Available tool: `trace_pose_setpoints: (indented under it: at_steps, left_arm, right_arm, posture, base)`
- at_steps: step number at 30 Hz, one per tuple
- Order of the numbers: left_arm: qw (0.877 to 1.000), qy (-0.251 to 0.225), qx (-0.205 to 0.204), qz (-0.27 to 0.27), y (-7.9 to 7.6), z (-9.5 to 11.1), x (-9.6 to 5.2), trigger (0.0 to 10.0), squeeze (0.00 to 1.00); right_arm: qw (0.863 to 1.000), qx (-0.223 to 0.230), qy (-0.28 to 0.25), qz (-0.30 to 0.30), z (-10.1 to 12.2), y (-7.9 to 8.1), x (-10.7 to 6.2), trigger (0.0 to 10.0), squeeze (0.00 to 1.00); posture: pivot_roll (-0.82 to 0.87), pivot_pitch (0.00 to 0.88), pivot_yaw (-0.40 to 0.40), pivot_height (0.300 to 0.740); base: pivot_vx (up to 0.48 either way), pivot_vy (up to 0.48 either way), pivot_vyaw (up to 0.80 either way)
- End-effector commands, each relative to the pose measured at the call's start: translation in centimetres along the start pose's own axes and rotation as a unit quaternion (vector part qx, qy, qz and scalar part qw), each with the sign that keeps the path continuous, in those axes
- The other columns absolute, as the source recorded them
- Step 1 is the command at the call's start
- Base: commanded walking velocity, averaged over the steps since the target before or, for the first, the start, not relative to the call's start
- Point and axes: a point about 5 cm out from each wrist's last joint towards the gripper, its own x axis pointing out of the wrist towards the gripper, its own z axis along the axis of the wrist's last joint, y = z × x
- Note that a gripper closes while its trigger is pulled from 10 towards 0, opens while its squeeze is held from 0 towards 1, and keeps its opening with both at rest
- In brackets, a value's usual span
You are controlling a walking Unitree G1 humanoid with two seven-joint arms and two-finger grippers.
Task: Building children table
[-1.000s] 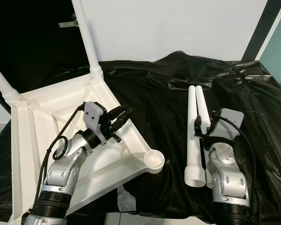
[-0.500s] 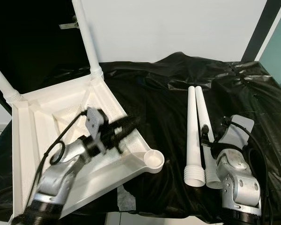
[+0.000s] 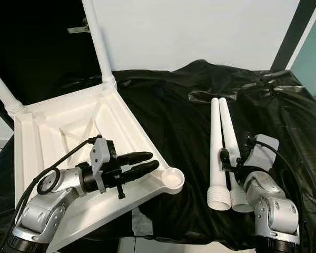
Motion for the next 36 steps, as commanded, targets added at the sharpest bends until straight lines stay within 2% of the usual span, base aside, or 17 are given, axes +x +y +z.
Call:
trace_pose_setpoints:
  at_steps: [1, 7, 14, 16, 24, 25, 26, 27, 30, 31, 32, 36]
  left_arm:
    - [1.000, 0.006, 0.004, -0.025, -0.2, 0.2, -0.5, 10.0, 0.00]
    - [1.000, 0.010, 0.014, -0.016, 0.2, 0.5, -1.0, 10.0, 0.00]
    - [1.000, 0.014, 0.019, -0.007, 0.7, 0.8, -1.1, 10.0, 0.00]
    - [1.000, 0.014, 0.022, -0.003, 0.9, 0.8, -1.0, 10.0, 0.00]
    - [1.000, 0.013, 0.027, 0.001, 1.3, 1.0, -0.8, 10.0, 0.00]
    - [1.000, 0.011, 0.028, 0.003, 1.4, 1.1, -0.8, 10.0, 0.00]
    - [1.000, 0.010, 0.029, 0.004, 1.5, 1.2, -0.8, 10.0, 0.00]
    - [0.999, 0.010, 0.031, 0.005, 1.5, 1.2, -0.8, 10.0, 0.00]
    - [0.999, 0.010, 0.032, 0.006, 1.6, 1.2, -0.8, 10.0, 0.00]
    - [0.999, 0.009, 0.034, 0.008, 1.6, 1.2, -0.7, 10.0, 0.00]
    - [0.999, 0.009, 0.035, 0.010, 1.7, 1.2, -0.7, 10.0, 0.00]
    - [0.999, 0.006, 0.038, 0.017, 1.8, 1.3, -0.7, 10.0, 0.00]
  right_arm:
    - [0.999, 0.003, 0.054, -0.007, -1.9, -0.7, 0.0, 10.0, 0.00]
    - [0.996, 0.024, 0.088, -0.016, -2.5, -1.5, -0.1, 10.0, 0.00]
    - [0.991, 0.042, 0.124, -0.005, -1.9, -2.3, 0.2, 10.0, 0.00]
    - [0.988, 0.029, 0.154, 0.012, -1.4, -2.7, 0.8, 9.6, 0.00]
    - [0.978, 0.016, 0.203, 0.042, -0.8, -2.8, 1.3, 9.6, 0.00]
    - [0.975, 0.009, 0.215, 0.051, -0.4, -2.9, 1.6, 8.0, 0.00]
    - [0.973, 0.004, 0.222, 0.056, -0.2, -3.0, 1.7, 8.0, 0.00]
    - [0.972, -0.001, 0.225, 0.060, 0.2, -3.1, 1.9, 6.4, 0.00]
    - [0.971, -0.004, 0.229, 0.063, 0.5, -3.2, 2.1, 6.4, 0.00]
    - [0.970, -0.005, 0.236, 0.063, 0.7, -3.4, 2.3, 3.6, 0.00]
    - [0.968, -0.006, 0.242, 0.064, 0.9, -3.5, 2.4, 0.0, 0.00]
    - [0.967, -0.013, 0.245, 0.067, 1.5, -3.6, 2.7, 0.0, 0.00]
  posture:
    - [-0.03, 0.000, -0.011, 0.740]
    - [-0.03, 0.000, -0.006, 0.740]
    - [-0.04, 0.000, 0.001, 0.740]
    - [-0.04, 0.000, 0.002, 0.740]
    - [-0.04, 0.000, 0.004, 0.740]
    - [-0.04, 0.000, 0.001, 0.740]
    - [-0.04, 0.000, 0.001, 0.740]
    - [-0.04, 0.000, -0.002, 0.740]
    - [-0.04, 0.000, -0.002, 0.740]
    - [-0.04, 0.000, -0.005, 0.740]
    - [-0.04, 0.000, -0.005, 0.740]
    - [-0.04, 0.000, -0.016, 0.740]
  base:
    - [0.000, 0.000, 0.00]
    - [0.000, 0.000, 0.00]
    - [0.000, 0.000, 0.00]
    - [0.000, 0.000, 0.00]
    - [0.000, 0.000, 0.00]
    - [0.000, 0.000, 0.00]
    - [0.000, 0.000, 0.00]
    - [0.000, 0.000, 0.00]
    - [0.000, 0.000, 0.00]
    - [0.000, 0.000, 0.00]
    - [0.000, 0.000, 0.00]
    - [0.000, 0.000, 0.00]
